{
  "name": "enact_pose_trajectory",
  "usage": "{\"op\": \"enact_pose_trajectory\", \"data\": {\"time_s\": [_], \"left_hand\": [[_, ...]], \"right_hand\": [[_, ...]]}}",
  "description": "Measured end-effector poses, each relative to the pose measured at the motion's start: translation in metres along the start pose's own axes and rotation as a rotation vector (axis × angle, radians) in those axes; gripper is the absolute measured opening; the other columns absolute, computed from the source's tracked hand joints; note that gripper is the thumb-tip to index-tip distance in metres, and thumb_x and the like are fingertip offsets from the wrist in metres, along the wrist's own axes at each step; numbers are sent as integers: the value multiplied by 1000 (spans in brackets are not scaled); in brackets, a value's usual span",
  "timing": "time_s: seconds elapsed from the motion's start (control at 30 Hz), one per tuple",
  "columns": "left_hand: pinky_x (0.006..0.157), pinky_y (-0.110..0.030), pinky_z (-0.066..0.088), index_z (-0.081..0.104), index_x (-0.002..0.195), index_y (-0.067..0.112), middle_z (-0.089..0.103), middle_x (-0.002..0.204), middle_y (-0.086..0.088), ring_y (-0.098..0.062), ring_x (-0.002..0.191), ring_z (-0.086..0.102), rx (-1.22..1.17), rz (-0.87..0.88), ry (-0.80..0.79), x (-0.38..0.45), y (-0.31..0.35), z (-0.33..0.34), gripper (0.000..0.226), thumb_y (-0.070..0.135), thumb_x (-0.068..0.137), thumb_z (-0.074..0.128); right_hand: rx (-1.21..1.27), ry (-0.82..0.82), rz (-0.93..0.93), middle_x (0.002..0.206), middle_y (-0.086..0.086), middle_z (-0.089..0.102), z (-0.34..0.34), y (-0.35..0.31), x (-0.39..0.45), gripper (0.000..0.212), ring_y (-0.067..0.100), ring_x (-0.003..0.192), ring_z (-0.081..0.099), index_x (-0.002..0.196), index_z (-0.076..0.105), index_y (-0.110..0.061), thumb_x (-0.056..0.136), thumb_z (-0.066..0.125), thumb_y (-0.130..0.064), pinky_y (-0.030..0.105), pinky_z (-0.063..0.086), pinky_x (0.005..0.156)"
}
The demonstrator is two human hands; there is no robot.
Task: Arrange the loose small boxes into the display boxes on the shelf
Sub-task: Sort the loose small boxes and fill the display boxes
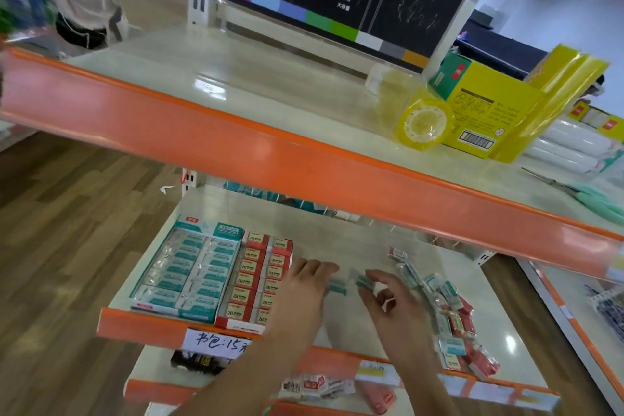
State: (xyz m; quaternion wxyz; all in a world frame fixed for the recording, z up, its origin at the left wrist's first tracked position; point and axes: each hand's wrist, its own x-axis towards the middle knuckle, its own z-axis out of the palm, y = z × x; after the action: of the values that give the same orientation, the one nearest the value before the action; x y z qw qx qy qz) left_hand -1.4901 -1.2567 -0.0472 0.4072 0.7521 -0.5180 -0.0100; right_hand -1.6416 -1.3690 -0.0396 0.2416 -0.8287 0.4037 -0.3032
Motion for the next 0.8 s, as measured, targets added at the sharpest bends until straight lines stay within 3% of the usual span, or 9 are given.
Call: {"op": "enact_pose_trajectory", "data": {"time_s": [0.1,0.27,0.37,0.43,0.6,0.7,0.8], "left_hand": [[89,-25,39,59,119,22,62,113,6,-15,108,48,21,-12,37,0,-23,-36,40,3,84,59],[81,-36,47,63,114,19,66,106,1,-20,100,51,74,-92,64,-8,-70,-97,35,4,83,59],[79,-37,46,64,111,16,68,102,0,-22,95,52,133,-120,82,-11,-102,-126,31,3,82,62],[78,-36,46,65,109,18,68,101,2,-19,90,50,167,-144,87,-13,-123,-140,28,4,84,61],[77,-27,44,63,114,27,65,105,8,-11,88,45,287,-230,18,-15,-160,-154,27,18,90,53],[77,-25,44,63,112,29,64,111,9,-11,91,48,326,-227,-8,-14,-164,-152,25,23,90,54],[80,-30,48,64,112,30,57,120,8,-16,102,50,361,-235,-18,-11,-161,-148,25,22,88,59]], "right_hand": [[80,-45,-43,80,-22,61,18,-26,3,23,5,67,58,99,66,-41,82,75,-30,11,40,56],[149,-173,-74,88,-27,64,59,-68,7,21,6,69,58,93,66,-42,81,77,-29,13,43,59],[165,-252,-103,90,-32,62,85,-95,9,20,-2,75,59,89,65,-45,80,77,-32,9,44,61],[173,-310,-127,90,-26,64,103,-111,12,17,-5,79,60,90,66,-42,80,77,-34,13,48,63],[79,-373,-180,93,-22,68,140,-144,22,17,-8,85,60,98,69,-35,82,74,-36,19,53,75],[-74,-391,-211,100,-19,67,156,-154,27,20,-5,86,59,103,69,-33,83,72,-37,14,47,69],[-188,-367,-250,103,-18,64,164,-159,30,18,0,88,56,102,69,-32,84,70,-38,18,44,65]]}}
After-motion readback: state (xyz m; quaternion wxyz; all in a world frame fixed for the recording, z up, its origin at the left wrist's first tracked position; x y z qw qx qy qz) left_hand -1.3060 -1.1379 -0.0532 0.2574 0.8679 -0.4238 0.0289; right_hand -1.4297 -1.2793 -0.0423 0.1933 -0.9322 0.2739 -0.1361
